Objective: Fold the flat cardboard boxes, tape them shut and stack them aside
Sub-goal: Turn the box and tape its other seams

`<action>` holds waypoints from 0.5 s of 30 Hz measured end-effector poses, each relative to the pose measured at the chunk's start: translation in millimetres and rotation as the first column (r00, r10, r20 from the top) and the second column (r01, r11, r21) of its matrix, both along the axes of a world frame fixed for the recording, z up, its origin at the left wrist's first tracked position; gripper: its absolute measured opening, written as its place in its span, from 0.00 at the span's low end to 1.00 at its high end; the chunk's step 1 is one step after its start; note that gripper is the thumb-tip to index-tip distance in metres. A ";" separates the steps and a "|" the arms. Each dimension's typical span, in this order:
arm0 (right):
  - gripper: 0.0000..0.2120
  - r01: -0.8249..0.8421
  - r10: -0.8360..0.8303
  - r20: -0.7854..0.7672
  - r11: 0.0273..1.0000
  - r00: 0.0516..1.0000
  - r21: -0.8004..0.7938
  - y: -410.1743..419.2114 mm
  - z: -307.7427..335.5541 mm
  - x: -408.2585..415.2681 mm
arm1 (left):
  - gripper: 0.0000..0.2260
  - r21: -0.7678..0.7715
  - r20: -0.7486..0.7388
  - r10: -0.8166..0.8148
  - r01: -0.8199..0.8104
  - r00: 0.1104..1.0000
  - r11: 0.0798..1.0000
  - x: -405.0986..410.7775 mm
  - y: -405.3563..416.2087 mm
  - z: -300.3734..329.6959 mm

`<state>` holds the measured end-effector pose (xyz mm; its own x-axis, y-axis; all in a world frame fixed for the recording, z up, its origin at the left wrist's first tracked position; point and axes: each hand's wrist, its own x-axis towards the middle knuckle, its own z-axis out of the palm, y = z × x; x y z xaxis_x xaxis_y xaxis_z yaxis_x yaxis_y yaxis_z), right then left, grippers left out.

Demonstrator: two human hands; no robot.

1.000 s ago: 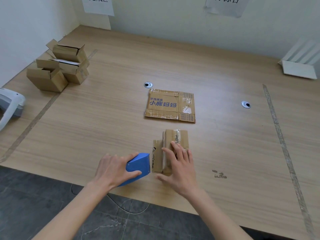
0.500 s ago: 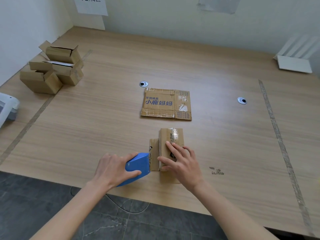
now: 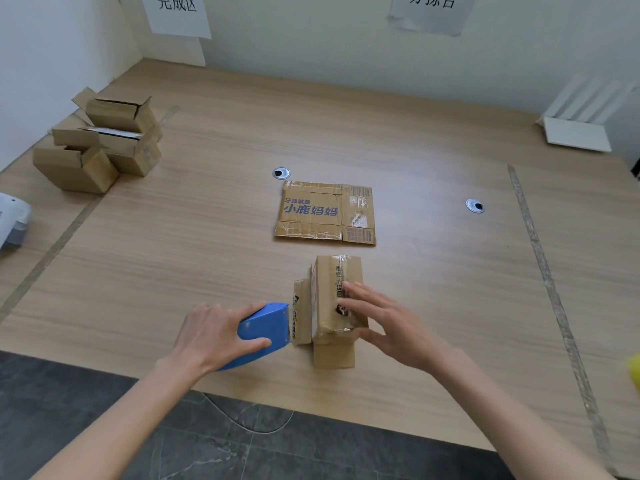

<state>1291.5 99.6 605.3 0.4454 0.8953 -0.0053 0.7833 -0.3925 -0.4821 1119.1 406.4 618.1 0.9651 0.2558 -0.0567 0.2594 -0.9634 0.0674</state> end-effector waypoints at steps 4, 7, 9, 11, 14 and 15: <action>0.25 0.005 -0.001 0.096 0.999 0.995 -0.036 2.3 -3.2 -1.6 | 0.36 -0.003 -0.004 -0.008 0.008 1.000 1.000 2.4 -1.2 -0.3; 0.25 -0.019 0.025 0.190 0.999 0.982 -0.033 6.4 -9.3 -7.8 | 0.36 -0.003 -0.021 -0.025 0.024 0.999 1.000 2.7 -4.0 0.2; 0.27 -0.034 0.041 0.223 0.999 0.974 -0.037 8.5 -11.2 -9.2 | 0.36 -0.015 -0.017 -0.033 0.033 0.999 0.999 2.4 -6.5 -1.5; 0.28 -0.008 0.015 0.209 0.999 0.978 -0.032 9.0 -11.7 -10.7 | 0.35 -0.004 0.021 -0.046 0.046 0.999 0.999 0.7 -8.2 -5.5; 0.29 0.051 -0.051 0.147 0.999 0.988 -0.002 6.3 -12.5 -13.0 | 0.32 0.060 0.107 -0.091 0.085 0.990 0.995 -3.8 -9.5 -14.1; 0.29 0.063 -0.064 0.134 0.998 0.989 0.009 5.4 -12.7 -13.3 | 0.31 0.079 0.103 -0.100 0.092 0.990 0.993 -5.6 -9.6 -16.2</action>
<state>1278.2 105.0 592.6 0.4977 0.8650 0.0629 0.8146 -0.4414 -0.3763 1113.5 396.8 601.9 0.9849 0.1613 0.0635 0.1605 -0.9869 0.0174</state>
